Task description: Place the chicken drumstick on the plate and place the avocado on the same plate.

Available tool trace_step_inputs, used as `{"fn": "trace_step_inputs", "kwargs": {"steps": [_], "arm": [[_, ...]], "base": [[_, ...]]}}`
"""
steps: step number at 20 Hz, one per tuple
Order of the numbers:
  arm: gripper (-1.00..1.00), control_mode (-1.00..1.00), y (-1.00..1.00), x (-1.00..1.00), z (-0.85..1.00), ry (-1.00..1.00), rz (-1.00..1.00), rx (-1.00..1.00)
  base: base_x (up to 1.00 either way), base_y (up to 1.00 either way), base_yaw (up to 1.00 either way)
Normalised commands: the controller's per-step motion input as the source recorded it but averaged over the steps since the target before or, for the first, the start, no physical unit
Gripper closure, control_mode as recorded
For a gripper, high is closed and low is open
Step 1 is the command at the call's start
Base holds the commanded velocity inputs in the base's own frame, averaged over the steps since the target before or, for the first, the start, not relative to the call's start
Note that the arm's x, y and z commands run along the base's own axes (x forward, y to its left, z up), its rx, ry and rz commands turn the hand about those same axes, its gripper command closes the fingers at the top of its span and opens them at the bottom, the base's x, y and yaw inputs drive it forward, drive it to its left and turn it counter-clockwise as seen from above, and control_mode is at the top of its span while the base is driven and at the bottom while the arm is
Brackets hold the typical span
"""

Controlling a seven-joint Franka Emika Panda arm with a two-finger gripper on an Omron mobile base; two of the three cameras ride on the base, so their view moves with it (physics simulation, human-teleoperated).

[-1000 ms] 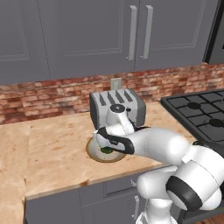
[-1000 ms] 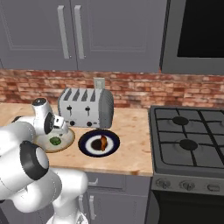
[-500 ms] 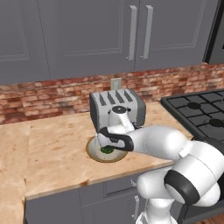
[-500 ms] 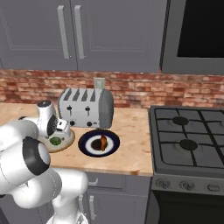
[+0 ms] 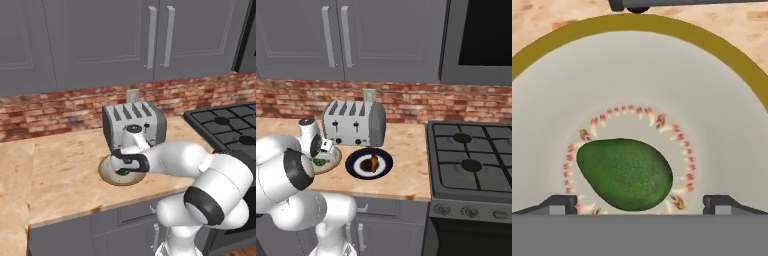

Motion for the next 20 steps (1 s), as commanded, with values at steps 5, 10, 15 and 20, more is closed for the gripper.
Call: {"fn": "trace_step_inputs", "kwargs": {"steps": [5, 10, 15, 20], "arm": [[-1.00, -1.00, 0.04, 0.15, -0.33, 0.08, 0.00, -0.06], [-1.00, -1.00, 0.01, 0.24, 0.00, 0.00, 0.00, 0.00], [1.00, -1.00, 0.03, 0.06, -0.03, 0.03, 0.00, 0.00], [1.00, -1.00, 0.00, -0.02, -0.13, 0.13, 0.00, 0.00]], "base": [[0.00, 0.00, 0.00], [0.00, 0.00, 0.00], [0.00, 0.00, 0.00], [0.00, 0.00, 0.00]]}}
